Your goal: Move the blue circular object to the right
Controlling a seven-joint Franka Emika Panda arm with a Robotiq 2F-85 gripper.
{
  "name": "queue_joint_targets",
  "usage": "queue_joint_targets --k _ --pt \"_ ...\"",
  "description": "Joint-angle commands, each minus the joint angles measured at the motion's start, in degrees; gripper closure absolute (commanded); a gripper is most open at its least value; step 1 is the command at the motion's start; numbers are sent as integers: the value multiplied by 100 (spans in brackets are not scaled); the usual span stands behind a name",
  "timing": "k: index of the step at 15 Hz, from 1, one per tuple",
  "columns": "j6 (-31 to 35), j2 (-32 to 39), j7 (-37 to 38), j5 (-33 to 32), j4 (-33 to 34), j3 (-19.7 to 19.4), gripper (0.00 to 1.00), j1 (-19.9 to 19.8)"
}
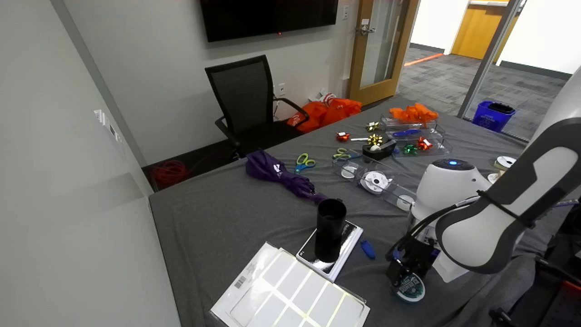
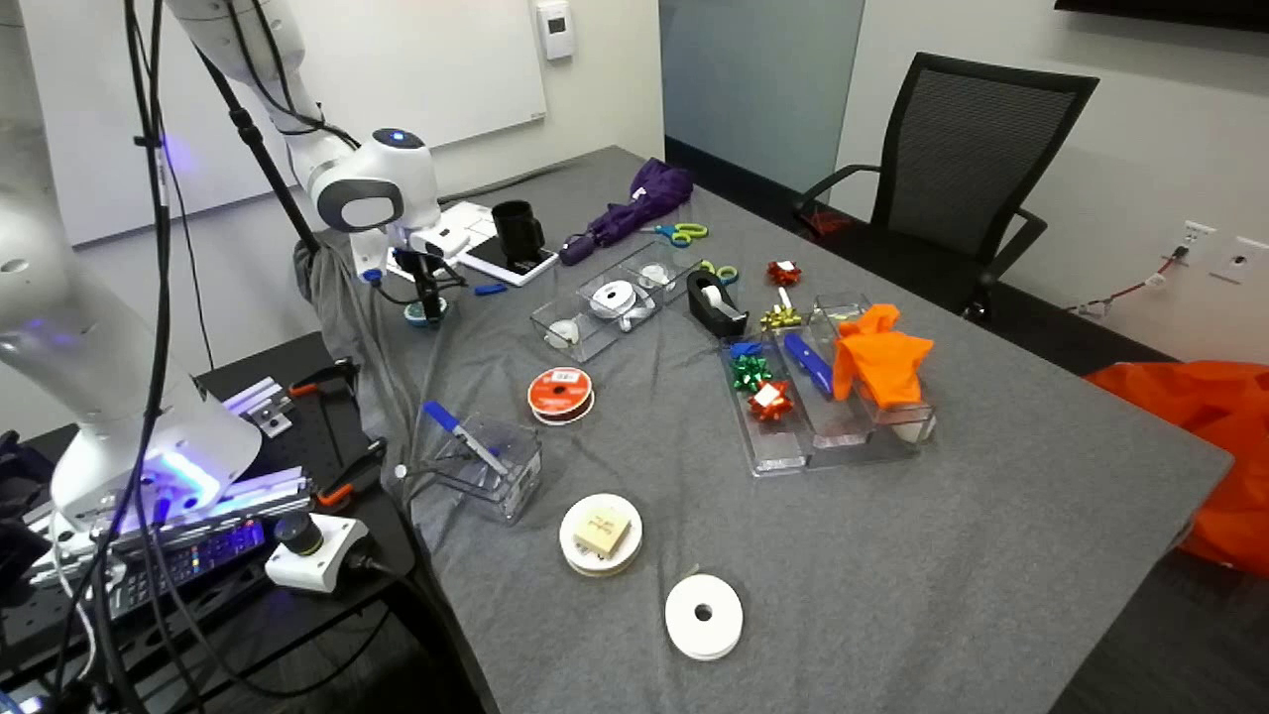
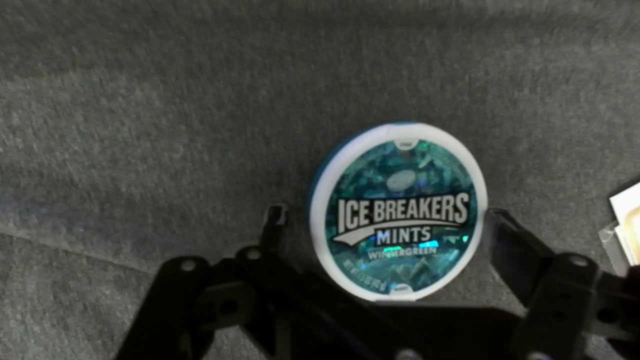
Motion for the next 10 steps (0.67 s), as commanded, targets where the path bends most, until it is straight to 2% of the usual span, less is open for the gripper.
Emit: queue_joint_targets --k 1,5,6,7,9,10 --pt "100 144 82 -139 22 -21 0 69" --pt "121 184 144 -177 6 -40 0 184" --pt "130 196 140 -188 9 -42 25 197" --pt "128 194 131 -198 14 -41 26 196" --pt "89 110 142 -172 8 -9 37 149" --pt "67 94 134 -157 5 8 37 129"
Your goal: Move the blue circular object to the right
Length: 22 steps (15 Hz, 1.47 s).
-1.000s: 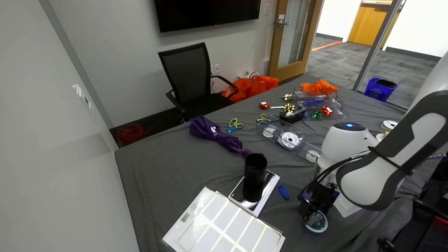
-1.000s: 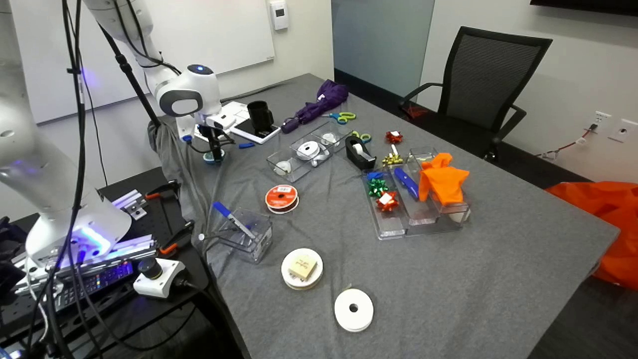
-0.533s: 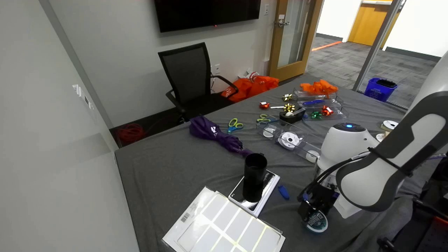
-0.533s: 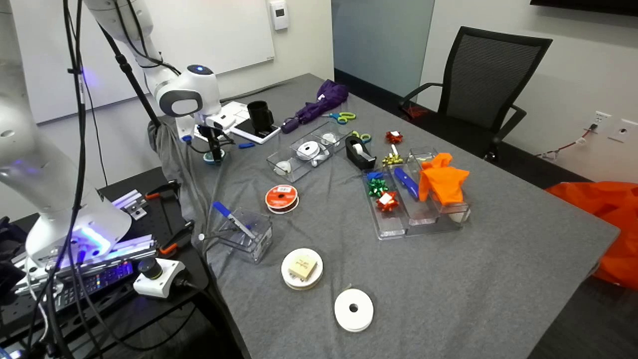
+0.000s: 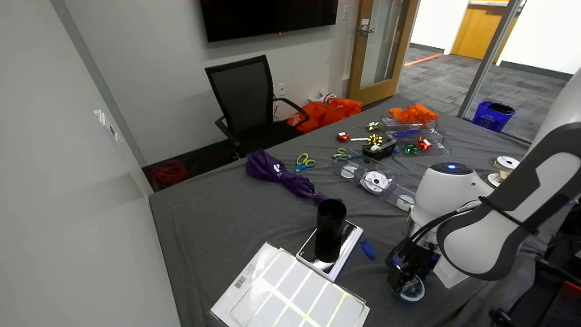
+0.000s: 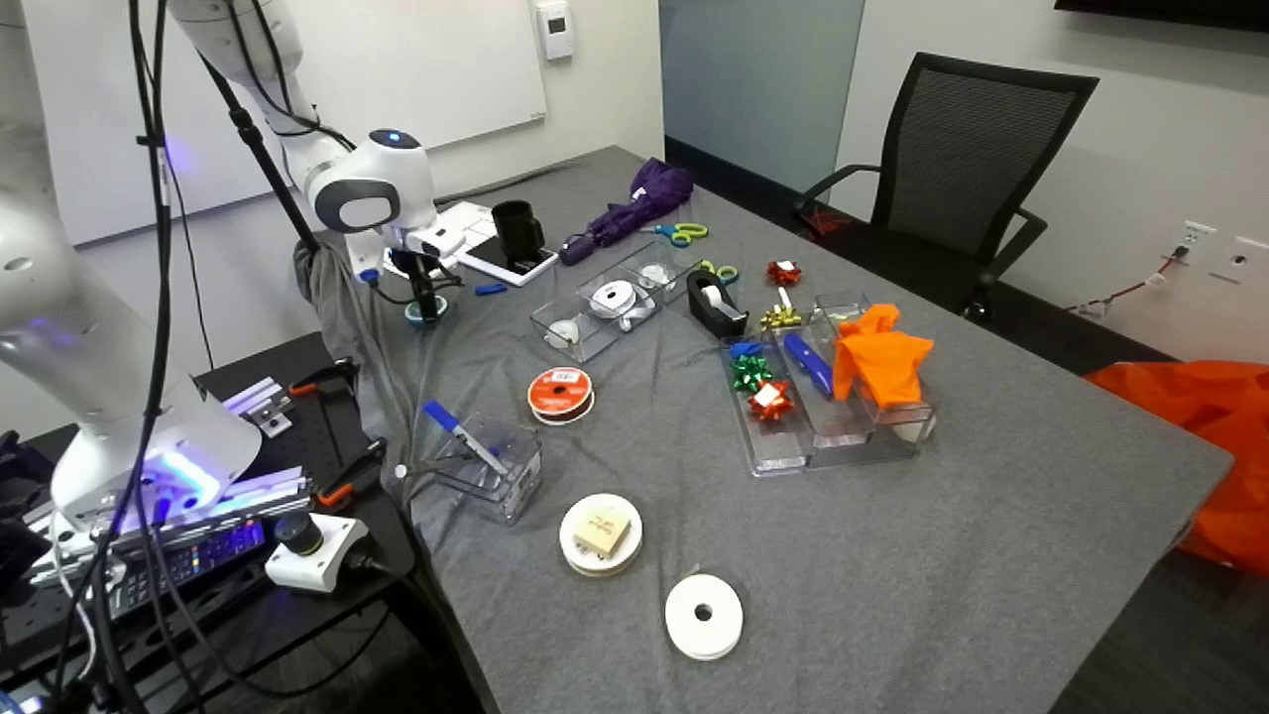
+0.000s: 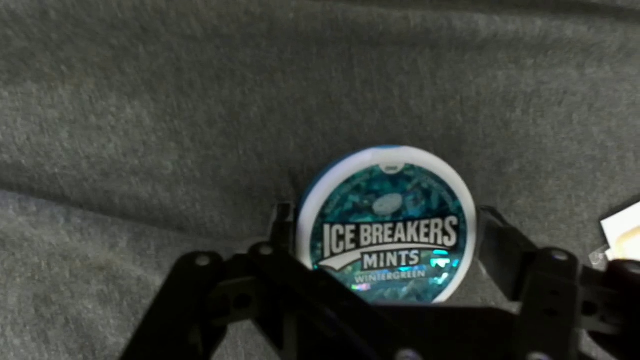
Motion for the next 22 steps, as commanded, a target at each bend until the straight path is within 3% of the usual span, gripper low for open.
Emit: queue_joint_targets --k 1,6,11,15,22 --pt "36 28 87 -75 -2 22 37 -7" --pt "-37 -353 -44 28 -269 188 37 -185" --pt "-420 -1355 -107 123 -840 262 37 -429" --pt "-1081 -2282 51 -252 -1214 -358 37 -421" --pt "-2554 -3278 17 -948 -898 -1570 37 -1087"
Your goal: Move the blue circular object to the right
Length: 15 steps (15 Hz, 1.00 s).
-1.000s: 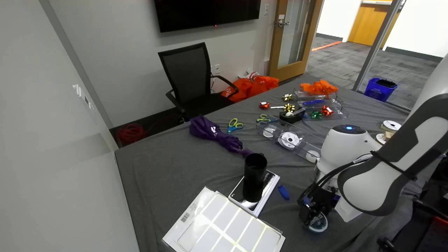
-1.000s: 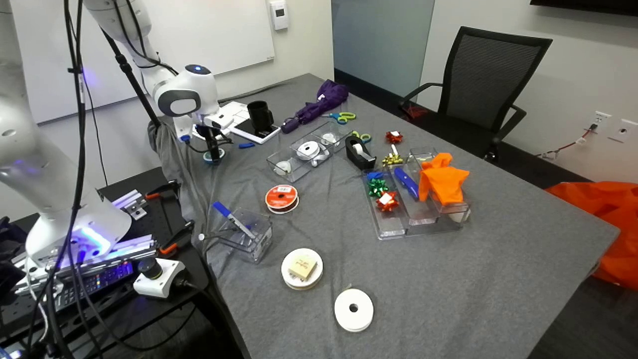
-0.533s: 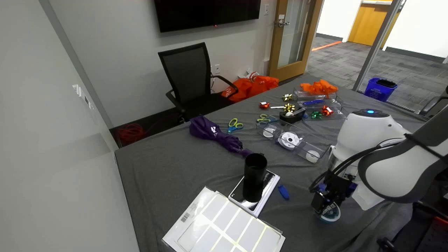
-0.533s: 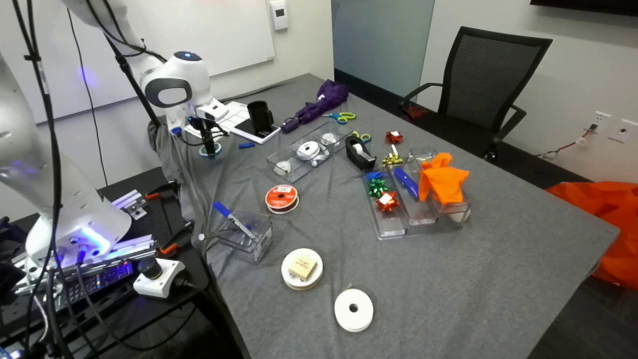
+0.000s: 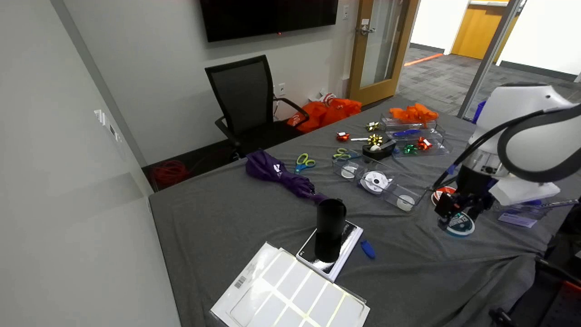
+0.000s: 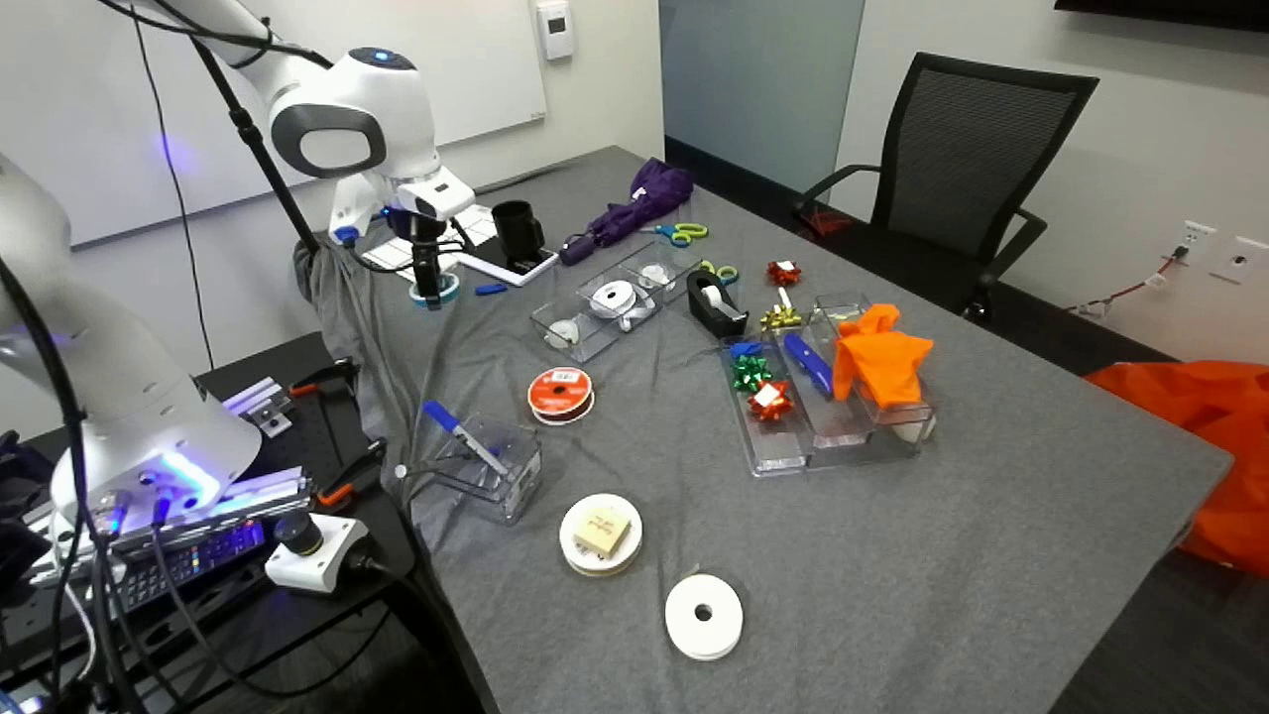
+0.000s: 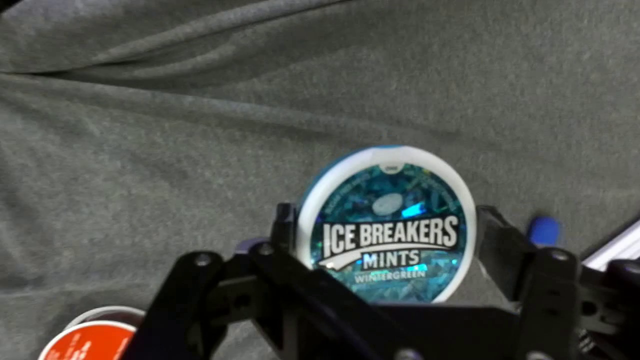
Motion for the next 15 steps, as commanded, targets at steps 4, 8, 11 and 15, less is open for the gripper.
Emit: queue_joint_targets --k 4,8,11,15 --pt "-1399 -399 83 -559 696 -717 37 -686" --pt "-1765 -254 271 -673 1264 -901 37 -899" --pt "-1606 -382 167 -570 1125 -900 12 -867" --pt "-1624 -338 185 -571 1149 -903 12 -870"
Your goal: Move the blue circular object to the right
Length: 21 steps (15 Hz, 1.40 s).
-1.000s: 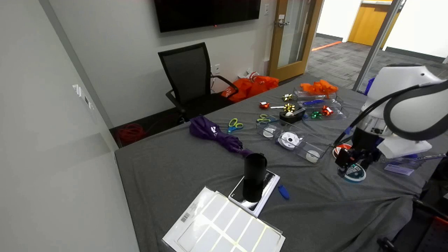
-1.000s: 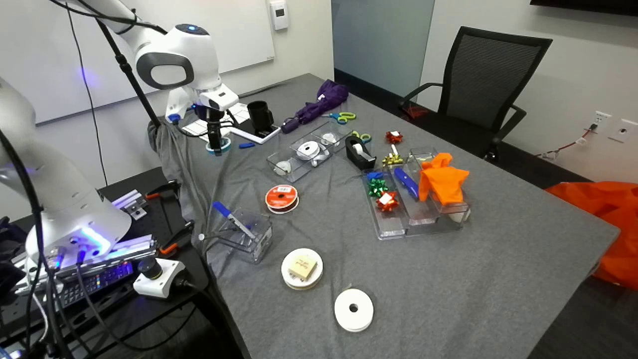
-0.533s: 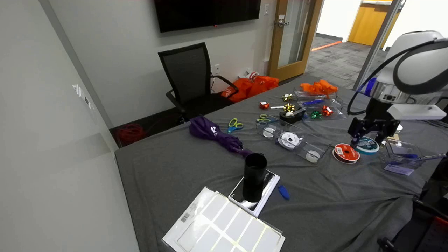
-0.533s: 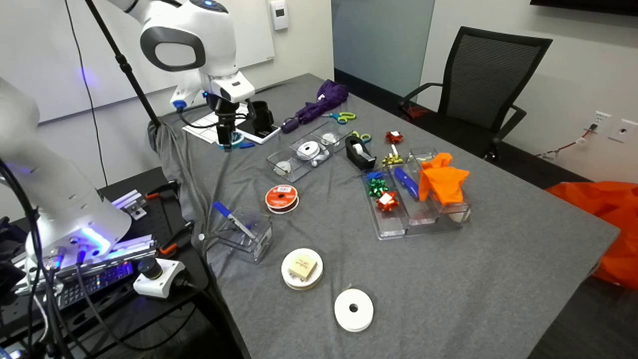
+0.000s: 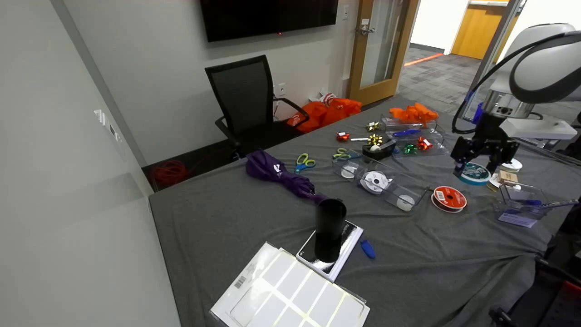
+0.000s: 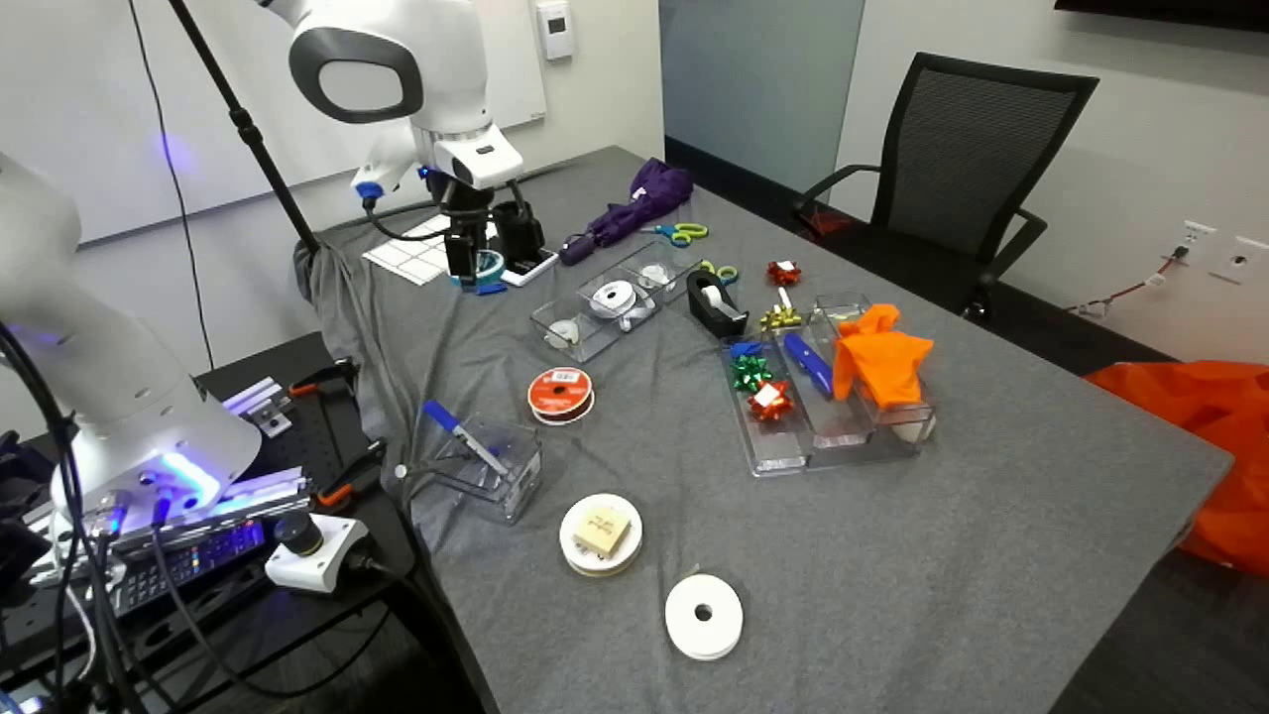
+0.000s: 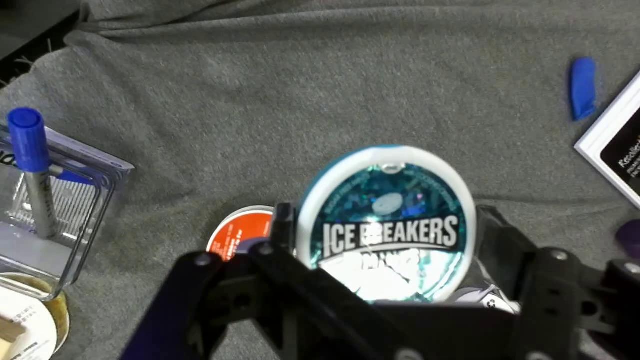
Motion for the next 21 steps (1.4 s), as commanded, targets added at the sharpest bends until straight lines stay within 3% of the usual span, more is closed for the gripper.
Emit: queue_joint_targets --k 1,7,11,14,16,21 --pt "-11 10 -2 2 7 25 37 -26" --pt "17 648 -115 615 587 -467 37 -343" --pt "531 1270 -104 816 810 -705 37 -569" --pt "1122 1688 -150 1059 980 -740 37 -670" --pt "1246 1977 -169 1363 1233 -703 37 -755" --pt "1259 2846 461 1414 2212 -773 37 -868"
